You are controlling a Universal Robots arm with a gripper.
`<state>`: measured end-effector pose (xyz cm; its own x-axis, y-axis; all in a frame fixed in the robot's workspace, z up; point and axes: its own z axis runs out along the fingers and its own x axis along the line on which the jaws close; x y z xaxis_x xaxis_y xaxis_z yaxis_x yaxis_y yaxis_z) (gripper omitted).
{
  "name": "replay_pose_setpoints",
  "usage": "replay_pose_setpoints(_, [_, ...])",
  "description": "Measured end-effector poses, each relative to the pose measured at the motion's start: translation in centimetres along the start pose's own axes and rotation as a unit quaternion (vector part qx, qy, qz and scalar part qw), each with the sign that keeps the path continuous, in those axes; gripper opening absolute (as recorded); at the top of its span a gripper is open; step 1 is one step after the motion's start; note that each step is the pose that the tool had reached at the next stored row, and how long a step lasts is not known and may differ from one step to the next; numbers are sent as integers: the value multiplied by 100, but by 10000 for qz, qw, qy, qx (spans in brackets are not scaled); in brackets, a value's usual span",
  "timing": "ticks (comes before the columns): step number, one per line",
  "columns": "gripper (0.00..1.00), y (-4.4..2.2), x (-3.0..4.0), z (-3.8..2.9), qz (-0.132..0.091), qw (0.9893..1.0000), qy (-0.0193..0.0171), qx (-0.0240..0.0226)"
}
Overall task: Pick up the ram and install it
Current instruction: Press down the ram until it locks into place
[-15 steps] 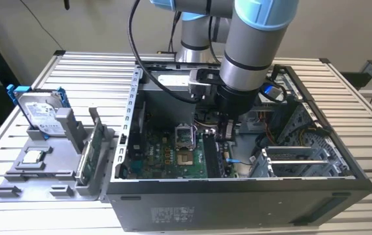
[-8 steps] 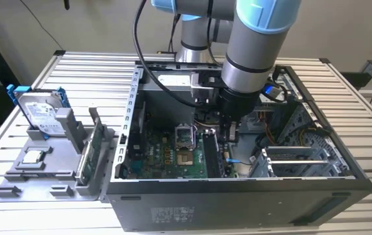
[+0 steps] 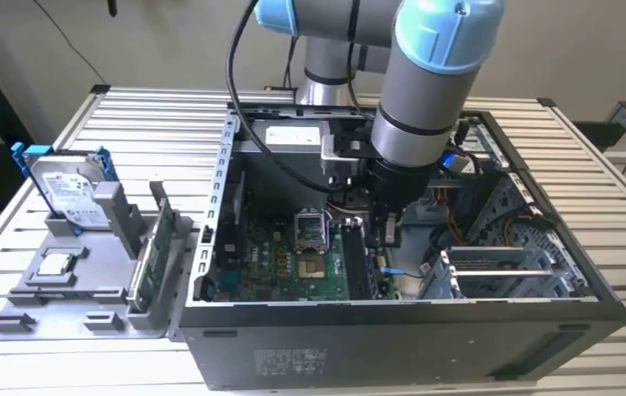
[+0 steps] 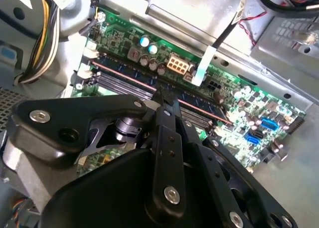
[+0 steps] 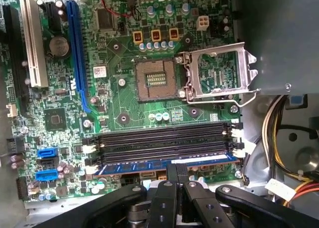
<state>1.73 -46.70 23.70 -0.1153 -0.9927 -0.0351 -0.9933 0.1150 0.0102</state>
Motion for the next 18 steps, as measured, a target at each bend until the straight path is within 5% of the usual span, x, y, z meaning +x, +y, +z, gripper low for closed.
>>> replay_pose_setpoints(13, [11,-2,8,182,-92,10000,5,-17])
replay_pose_setpoints(18, [11,-1,-1,113,-100,9999,-11,-19])
